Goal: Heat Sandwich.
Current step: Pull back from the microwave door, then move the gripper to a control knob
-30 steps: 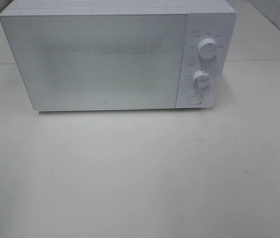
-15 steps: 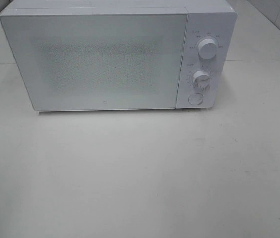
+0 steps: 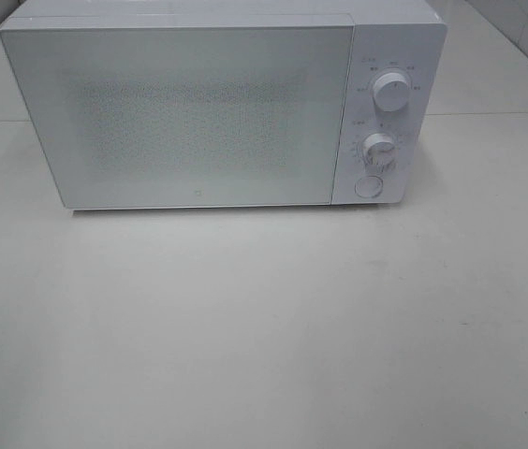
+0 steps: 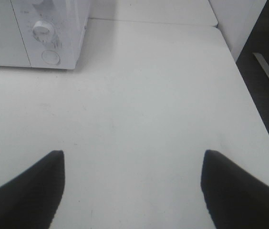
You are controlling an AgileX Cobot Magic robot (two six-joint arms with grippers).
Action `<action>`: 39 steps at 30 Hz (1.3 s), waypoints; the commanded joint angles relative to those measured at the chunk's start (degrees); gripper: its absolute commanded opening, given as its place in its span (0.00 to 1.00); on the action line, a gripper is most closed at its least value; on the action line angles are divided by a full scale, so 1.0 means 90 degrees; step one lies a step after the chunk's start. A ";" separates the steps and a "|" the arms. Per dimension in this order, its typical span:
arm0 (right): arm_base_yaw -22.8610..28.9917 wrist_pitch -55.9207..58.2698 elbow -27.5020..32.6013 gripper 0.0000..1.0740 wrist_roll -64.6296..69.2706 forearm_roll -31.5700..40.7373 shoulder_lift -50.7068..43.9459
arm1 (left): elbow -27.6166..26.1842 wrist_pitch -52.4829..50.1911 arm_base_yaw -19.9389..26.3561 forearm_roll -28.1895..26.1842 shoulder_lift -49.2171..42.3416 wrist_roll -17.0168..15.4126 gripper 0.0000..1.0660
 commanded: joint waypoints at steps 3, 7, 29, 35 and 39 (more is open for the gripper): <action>-0.0045 -0.0420 -0.0153 0.71 0.0102 0.0013 0.0446 | 0.0032 -0.0051 0.0000 -0.0045 -0.0178 -0.0038 0.97; -0.0045 -0.0764 -0.0153 0.71 0.0185 0.0013 0.0904 | 0.0032 -0.0051 0.0000 -0.0045 -0.0178 -0.0038 0.97; -0.0045 -0.3234 -0.0146 0.71 0.0191 0.0229 0.3584 | 0.0032 -0.0051 0.0000 -0.0045 -0.0178 -0.0038 0.97; -0.0045 -0.4246 -0.0102 0.71 0.0191 0.0274 0.4450 | 0.0032 -0.0051 0.0000 -0.0045 -0.0178 -0.0038 0.97; -0.0045 -0.4851 -0.0095 0.71 0.0191 0.0274 0.4953 | 0.0032 -0.0051 0.0000 -0.0045 -0.0178 -0.0038 0.97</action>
